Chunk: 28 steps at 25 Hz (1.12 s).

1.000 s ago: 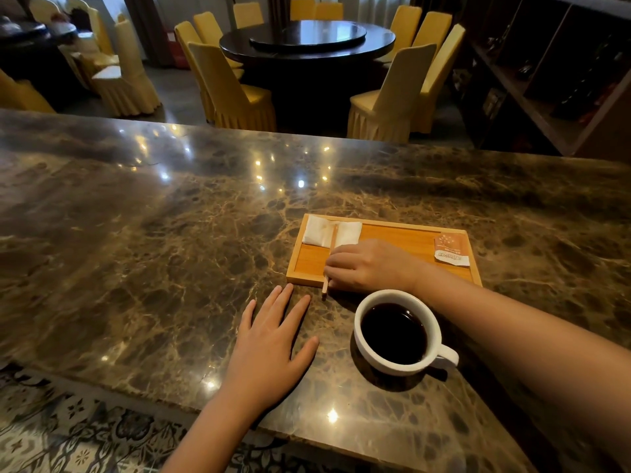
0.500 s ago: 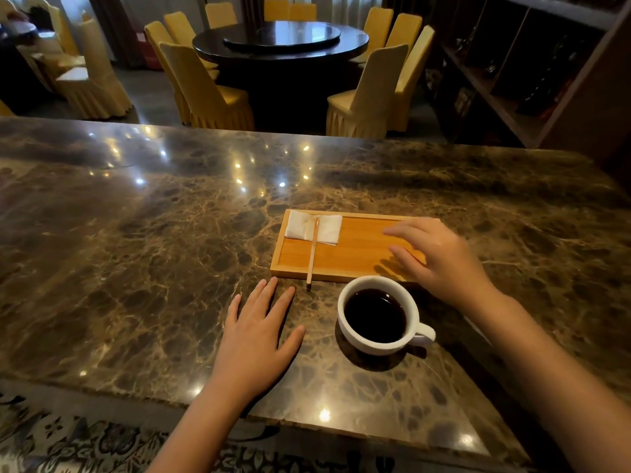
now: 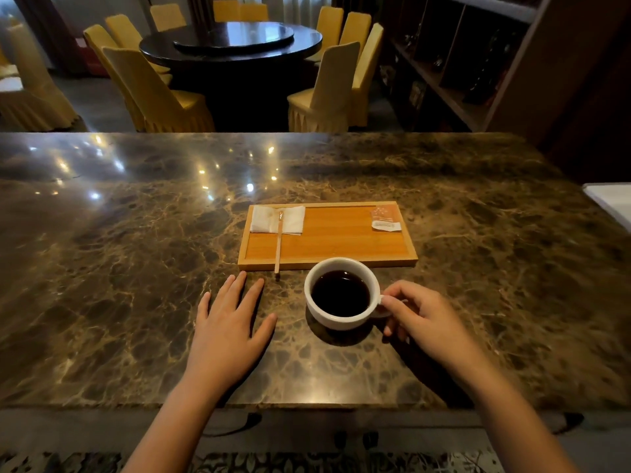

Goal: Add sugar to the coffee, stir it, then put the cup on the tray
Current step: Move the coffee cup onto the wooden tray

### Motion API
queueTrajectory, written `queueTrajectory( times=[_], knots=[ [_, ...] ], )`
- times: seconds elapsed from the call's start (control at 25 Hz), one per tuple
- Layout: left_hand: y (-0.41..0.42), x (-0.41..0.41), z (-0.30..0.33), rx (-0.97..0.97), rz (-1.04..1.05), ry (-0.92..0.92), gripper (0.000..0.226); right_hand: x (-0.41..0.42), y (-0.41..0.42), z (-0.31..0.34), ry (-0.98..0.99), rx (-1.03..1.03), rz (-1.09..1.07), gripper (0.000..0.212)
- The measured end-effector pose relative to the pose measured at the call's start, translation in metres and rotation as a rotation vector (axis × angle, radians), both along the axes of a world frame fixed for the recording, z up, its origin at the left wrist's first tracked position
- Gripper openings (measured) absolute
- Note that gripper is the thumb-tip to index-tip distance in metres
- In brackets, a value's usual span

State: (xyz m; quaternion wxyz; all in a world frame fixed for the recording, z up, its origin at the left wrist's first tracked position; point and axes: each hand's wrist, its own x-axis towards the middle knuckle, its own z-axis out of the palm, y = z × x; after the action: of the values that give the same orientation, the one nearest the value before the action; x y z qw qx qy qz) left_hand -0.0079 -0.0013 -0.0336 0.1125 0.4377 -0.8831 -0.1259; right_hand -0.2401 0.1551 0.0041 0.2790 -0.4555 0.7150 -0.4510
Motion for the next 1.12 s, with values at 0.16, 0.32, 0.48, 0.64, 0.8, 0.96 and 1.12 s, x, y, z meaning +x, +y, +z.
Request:
queueTrajectory(
  times=[0.16, 0.32, 0.48, 0.64, 0.8, 0.96, 1.12],
  knots=[
    [0.000, 0.000, 0.001, -0.001, -0.001, -0.007, 0.063, 0.001, -0.001, 0.000, -0.120, 0.031, 0.034, 0.013],
    [0.001, 0.000, 0.002, 0.002, -0.003, 0.002, 0.062, 0.003, -0.002, -0.001, -0.072, 0.027, 0.049, 0.020],
    [0.000, 0.000, 0.002, 0.008, -0.002, 0.002, 0.062, 0.005, -0.005, -0.002, -0.136, 0.002, 0.013, 0.025],
    [0.000, 0.000, 0.001, 0.004, 0.000, 0.003, 0.062, -0.001, -0.012, 0.001, -0.201, -0.034, -0.004, 0.028],
    [-0.001, 0.000, 0.000, 0.002, 0.000, 0.004, 0.062, -0.020, -0.030, 0.021, -0.200, -0.040, -0.028, 0.026],
    [0.000, 0.001, -0.001, -0.006, -0.002, 0.010, 0.062, -0.039, -0.057, 0.045, -0.181, -0.075, -0.019, 0.026],
    [0.000, 0.001, -0.002, -0.012, 0.001, 0.008, 0.062, -0.051, -0.083, 0.051, -0.151, -0.091, -0.031, 0.023]
  ],
)
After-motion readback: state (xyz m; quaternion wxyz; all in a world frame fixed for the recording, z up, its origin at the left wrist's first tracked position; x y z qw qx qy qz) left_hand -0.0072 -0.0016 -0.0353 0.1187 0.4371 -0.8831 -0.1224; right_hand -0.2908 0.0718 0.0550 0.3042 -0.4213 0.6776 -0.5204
